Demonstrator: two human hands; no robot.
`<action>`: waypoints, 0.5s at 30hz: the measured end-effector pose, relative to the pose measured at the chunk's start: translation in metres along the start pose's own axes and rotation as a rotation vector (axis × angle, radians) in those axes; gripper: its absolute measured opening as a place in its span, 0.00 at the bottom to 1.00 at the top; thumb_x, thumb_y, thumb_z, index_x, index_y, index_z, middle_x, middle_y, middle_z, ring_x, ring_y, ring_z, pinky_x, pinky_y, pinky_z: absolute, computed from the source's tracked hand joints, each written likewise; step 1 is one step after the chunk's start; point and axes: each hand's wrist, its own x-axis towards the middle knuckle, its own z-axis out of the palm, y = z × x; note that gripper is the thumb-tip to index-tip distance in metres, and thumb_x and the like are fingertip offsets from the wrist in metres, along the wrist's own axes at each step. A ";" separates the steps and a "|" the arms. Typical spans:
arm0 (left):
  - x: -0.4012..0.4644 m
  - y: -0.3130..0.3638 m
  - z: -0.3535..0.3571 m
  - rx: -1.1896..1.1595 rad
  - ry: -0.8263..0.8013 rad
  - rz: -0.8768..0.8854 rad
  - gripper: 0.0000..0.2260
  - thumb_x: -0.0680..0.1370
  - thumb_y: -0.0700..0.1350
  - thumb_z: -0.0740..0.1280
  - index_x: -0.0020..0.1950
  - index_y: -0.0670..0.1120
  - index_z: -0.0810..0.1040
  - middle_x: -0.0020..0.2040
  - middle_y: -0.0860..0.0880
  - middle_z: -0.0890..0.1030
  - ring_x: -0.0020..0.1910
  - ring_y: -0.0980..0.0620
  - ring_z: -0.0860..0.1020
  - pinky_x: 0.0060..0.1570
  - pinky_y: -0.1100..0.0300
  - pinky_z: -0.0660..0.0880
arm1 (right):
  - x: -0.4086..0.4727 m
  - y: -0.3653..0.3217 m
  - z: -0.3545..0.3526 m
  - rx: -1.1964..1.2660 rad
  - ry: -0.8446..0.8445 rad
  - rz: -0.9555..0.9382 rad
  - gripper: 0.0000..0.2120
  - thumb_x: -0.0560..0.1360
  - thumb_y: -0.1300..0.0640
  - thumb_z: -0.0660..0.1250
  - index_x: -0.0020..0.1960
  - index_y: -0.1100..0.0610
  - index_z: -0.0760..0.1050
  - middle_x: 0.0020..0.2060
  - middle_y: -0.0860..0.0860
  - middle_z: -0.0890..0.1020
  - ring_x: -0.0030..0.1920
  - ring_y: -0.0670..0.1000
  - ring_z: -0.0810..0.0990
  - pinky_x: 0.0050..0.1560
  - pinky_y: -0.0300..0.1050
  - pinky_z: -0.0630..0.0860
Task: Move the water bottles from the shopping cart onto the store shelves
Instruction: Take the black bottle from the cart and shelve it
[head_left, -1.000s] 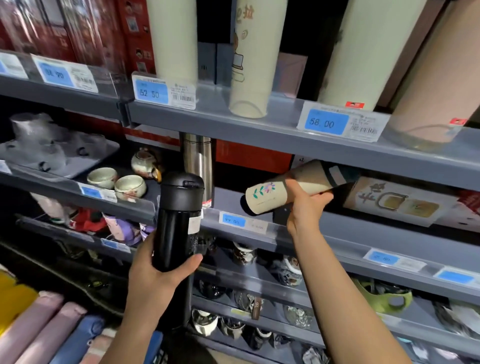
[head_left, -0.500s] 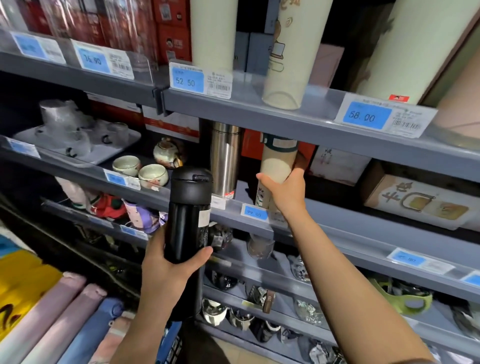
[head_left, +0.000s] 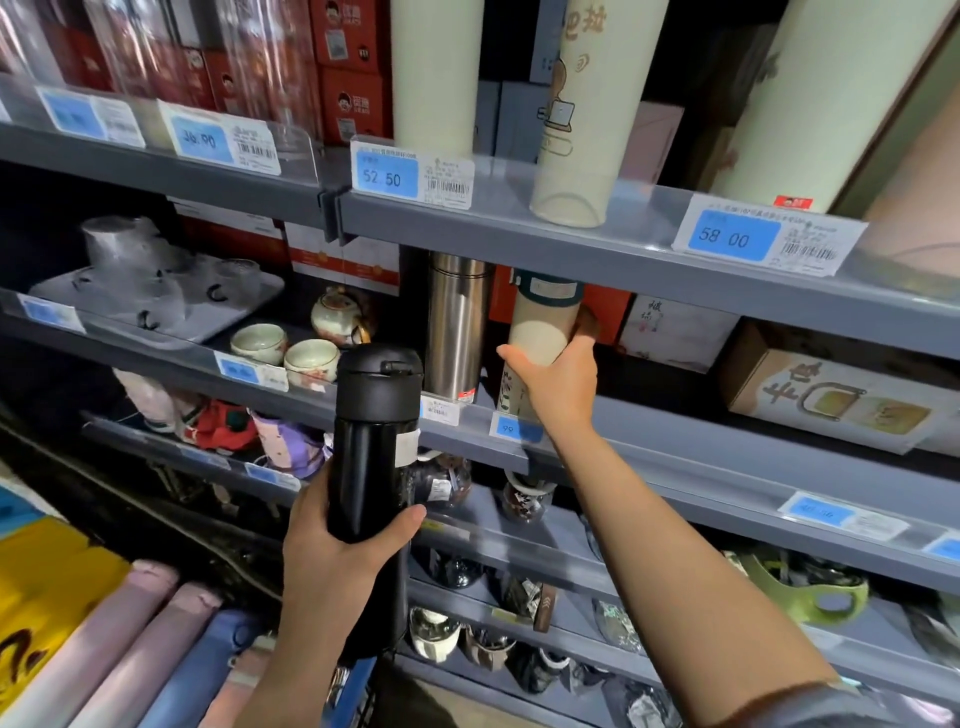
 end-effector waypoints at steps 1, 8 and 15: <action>0.000 0.000 0.000 -0.003 -0.003 0.001 0.28 0.62 0.45 0.80 0.60 0.52 0.76 0.53 0.50 0.79 0.52 0.52 0.78 0.51 0.55 0.74 | 0.000 0.001 0.000 -0.006 -0.001 -0.005 0.34 0.66 0.44 0.78 0.59 0.63 0.66 0.51 0.52 0.72 0.50 0.51 0.73 0.46 0.44 0.73; -0.004 0.002 0.008 0.006 -0.074 0.027 0.30 0.58 0.54 0.79 0.59 0.55 0.76 0.53 0.50 0.80 0.52 0.52 0.79 0.54 0.51 0.76 | -0.016 0.005 -0.016 0.053 -0.065 -0.012 0.35 0.67 0.43 0.76 0.62 0.59 0.64 0.60 0.53 0.72 0.59 0.52 0.73 0.55 0.47 0.75; -0.015 0.018 0.063 0.135 -0.222 0.226 0.32 0.60 0.56 0.78 0.61 0.53 0.73 0.55 0.54 0.73 0.54 0.66 0.73 0.53 0.69 0.70 | -0.104 0.026 -0.073 0.340 -0.331 0.063 0.17 0.75 0.39 0.60 0.50 0.50 0.79 0.46 0.45 0.82 0.49 0.49 0.81 0.50 0.44 0.77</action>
